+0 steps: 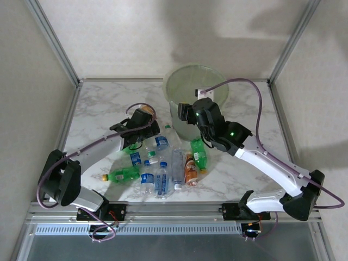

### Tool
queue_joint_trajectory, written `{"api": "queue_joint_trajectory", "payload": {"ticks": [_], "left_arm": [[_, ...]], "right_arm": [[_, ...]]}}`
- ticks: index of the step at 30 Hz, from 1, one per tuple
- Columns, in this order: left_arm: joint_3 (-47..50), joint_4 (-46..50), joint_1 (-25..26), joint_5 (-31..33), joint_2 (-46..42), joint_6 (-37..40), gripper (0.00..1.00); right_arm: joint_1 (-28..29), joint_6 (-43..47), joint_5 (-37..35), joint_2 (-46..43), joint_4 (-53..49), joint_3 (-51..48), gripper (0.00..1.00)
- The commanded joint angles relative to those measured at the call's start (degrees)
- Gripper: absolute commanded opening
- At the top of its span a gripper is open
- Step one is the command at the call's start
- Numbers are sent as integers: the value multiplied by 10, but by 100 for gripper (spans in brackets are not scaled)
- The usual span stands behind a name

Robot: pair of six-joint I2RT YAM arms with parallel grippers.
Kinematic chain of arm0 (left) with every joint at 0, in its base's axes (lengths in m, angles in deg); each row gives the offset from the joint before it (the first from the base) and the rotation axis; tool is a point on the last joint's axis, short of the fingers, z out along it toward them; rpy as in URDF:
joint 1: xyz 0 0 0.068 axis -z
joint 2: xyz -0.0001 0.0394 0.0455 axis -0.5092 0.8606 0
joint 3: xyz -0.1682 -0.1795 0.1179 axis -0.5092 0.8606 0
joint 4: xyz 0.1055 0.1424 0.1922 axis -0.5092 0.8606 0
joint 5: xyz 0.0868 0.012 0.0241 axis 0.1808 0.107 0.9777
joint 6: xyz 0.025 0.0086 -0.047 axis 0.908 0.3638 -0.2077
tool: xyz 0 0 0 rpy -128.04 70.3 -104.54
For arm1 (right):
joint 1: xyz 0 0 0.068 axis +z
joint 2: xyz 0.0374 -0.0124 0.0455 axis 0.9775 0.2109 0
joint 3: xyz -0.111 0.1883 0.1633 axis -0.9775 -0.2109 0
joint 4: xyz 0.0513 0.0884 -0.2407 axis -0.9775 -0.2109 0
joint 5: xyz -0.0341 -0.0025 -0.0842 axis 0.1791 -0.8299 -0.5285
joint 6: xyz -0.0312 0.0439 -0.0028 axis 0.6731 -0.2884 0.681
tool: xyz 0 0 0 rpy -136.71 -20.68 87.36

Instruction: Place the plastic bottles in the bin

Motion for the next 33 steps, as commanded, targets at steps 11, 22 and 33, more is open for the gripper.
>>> {"api": "queue_joint_trajectory", "payload": {"ticks": [11,22,33], "left_arm": [[-22,26,2,10,39,6,90],[-21,21,2,13,54,0,86],[-14,14,2,17,55,-6,80]], "right_arm": [[1,-22,-27,-30,11,-34,76],[0,-27,-33,-34,3,-36,76],[1,-31,-32,-38,-1,-33,75]]}}
